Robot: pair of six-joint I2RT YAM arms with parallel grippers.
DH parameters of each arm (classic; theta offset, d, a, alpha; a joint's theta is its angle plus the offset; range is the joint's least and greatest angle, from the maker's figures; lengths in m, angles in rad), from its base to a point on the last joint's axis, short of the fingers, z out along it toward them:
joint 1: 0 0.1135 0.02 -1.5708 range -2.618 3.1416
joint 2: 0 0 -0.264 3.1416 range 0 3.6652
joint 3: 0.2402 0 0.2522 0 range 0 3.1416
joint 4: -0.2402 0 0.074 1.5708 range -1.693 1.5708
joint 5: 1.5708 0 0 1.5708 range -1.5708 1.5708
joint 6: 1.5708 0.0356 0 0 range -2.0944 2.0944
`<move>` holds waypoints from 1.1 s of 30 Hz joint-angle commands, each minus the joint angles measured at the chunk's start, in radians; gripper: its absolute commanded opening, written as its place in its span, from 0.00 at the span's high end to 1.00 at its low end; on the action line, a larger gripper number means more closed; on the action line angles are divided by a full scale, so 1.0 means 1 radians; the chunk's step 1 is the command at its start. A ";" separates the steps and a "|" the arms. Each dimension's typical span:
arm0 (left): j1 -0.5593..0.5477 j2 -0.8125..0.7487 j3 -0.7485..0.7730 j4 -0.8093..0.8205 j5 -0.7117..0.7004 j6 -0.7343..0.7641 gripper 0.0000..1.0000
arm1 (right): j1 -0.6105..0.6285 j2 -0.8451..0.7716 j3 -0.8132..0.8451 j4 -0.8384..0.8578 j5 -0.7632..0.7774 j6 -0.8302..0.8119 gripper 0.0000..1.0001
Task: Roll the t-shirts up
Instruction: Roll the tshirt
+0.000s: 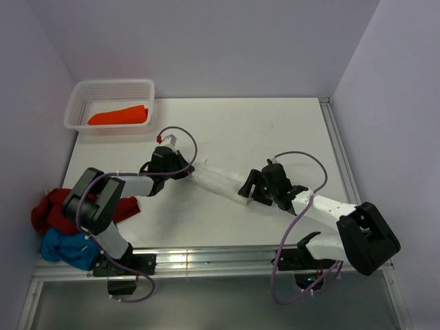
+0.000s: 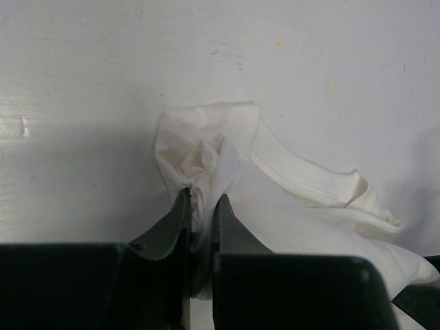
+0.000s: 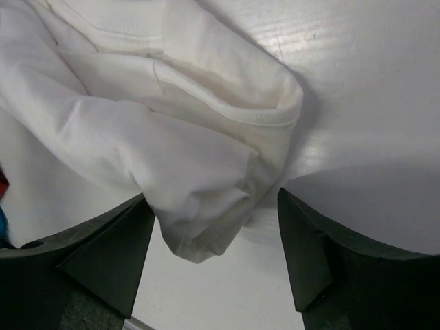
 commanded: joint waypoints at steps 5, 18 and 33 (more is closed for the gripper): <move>-0.006 -0.033 -0.032 -0.042 -0.035 0.016 1.00 | 0.000 0.117 -0.055 0.049 0.140 0.082 0.32; -0.004 -0.122 -0.059 -0.137 -0.057 -0.011 0.82 | -0.001 0.130 0.000 0.040 0.213 0.021 1.00; 0.181 -0.234 -0.159 -0.104 0.174 -0.037 0.34 | 0.000 0.220 0.062 0.025 0.190 -0.025 1.00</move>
